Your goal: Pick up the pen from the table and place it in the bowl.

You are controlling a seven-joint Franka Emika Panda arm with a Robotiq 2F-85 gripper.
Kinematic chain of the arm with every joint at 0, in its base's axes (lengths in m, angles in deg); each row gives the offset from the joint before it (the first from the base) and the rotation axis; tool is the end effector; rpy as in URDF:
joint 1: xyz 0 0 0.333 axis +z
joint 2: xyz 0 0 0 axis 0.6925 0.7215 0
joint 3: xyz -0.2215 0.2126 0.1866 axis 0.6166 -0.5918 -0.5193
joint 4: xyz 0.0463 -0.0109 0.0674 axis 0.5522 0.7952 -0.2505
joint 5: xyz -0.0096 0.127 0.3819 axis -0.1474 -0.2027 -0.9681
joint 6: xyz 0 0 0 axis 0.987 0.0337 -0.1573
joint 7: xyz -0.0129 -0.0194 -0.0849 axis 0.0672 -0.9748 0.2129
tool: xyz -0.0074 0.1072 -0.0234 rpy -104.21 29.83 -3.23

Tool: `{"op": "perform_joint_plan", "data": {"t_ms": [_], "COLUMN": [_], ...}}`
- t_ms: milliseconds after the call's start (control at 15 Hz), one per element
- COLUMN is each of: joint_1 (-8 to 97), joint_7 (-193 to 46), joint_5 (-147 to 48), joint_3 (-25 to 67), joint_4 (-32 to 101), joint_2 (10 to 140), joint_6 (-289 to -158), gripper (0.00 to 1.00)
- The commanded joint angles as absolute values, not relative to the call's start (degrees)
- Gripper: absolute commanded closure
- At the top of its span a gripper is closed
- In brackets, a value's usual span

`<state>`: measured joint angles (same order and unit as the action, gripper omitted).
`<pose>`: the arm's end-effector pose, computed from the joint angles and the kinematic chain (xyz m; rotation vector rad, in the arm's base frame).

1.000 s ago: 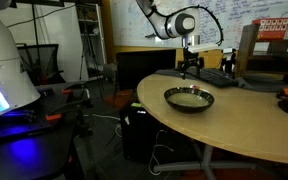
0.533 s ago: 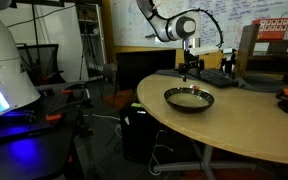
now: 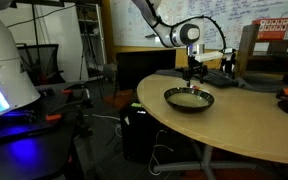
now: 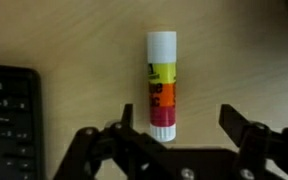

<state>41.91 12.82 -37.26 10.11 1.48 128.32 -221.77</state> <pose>0.8198 0.0288 0.0969 2.1090 2.1686 0.0067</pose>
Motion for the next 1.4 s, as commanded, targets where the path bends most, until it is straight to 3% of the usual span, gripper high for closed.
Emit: {"op": "perform_joint_plan", "data": {"t_ms": [0, 67, 600, 1333], "joint_1": [42.44, 42.75, 42.83, 38.81], "joint_7": [15.56, 15.07, 14.08, 6.83], "joint_5": [-38.24, -38.16, -39.06, -39.93], "joint_3": [10.13, 10.56, 10.84, 10.04], "joint_4": [-6.72, -8.06, -13.91, -4.55], "joint_2": [133.14, 134.06, 137.34, 127.86], "joint_6": [-217.23, -216.64, -214.8, -212.91], "gripper": [0.17, 0.29, 0.9, 0.92]}}
